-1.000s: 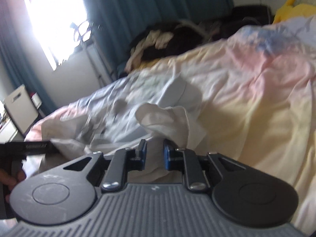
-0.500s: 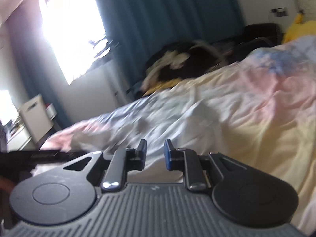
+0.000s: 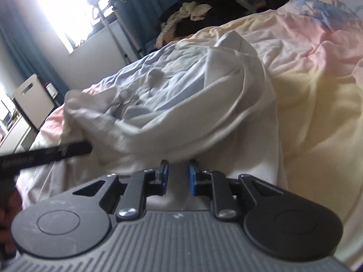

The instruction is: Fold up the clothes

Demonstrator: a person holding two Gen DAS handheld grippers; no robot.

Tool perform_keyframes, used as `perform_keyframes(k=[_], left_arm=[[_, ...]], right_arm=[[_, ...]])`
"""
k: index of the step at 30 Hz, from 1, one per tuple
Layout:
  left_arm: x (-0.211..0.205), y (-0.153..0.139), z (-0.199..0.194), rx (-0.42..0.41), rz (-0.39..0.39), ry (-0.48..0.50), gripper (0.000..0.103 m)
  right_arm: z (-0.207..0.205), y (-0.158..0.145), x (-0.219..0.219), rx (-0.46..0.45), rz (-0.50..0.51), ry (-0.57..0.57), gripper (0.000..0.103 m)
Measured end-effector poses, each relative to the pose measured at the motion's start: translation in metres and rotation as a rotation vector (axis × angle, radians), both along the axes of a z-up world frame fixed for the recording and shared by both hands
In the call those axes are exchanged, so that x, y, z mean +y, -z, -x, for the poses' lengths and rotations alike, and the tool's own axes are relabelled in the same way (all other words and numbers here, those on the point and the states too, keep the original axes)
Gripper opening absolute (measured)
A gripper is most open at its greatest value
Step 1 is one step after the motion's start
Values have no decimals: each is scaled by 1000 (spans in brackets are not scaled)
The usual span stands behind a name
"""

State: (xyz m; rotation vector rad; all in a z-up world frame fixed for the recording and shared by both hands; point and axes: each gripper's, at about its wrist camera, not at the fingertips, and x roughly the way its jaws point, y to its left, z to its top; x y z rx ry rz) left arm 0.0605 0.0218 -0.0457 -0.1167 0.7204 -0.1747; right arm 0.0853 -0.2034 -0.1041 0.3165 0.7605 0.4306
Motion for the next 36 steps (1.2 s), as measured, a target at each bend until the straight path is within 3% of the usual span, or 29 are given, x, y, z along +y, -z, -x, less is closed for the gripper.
perform_keyframes(k=[5, 14, 19, 25, 30, 36], left_arm=[[-8, 5, -1, 8, -18, 57, 50], [-24, 14, -2, -3, -35, 148, 50], [-25, 16, -2, -3, -40, 145, 50], [-30, 13, 2, 20, -11, 214, 50], [-42, 32, -3, 165, -52, 280, 49], [-35, 34, -18, 130, -47, 188, 49]], right_arm=[[-17, -2, -5, -107, 14, 32, 21], [-19, -21, -56, -221, -146, 229, 21], [-14, -33, -71, -198, -192, 254, 21], [-11, -28, -51, -98, -182, 107, 21], [-3, -24, -20, -77, -84, 10, 21], [-13, -9, -16, -49, -50, 17, 21]])
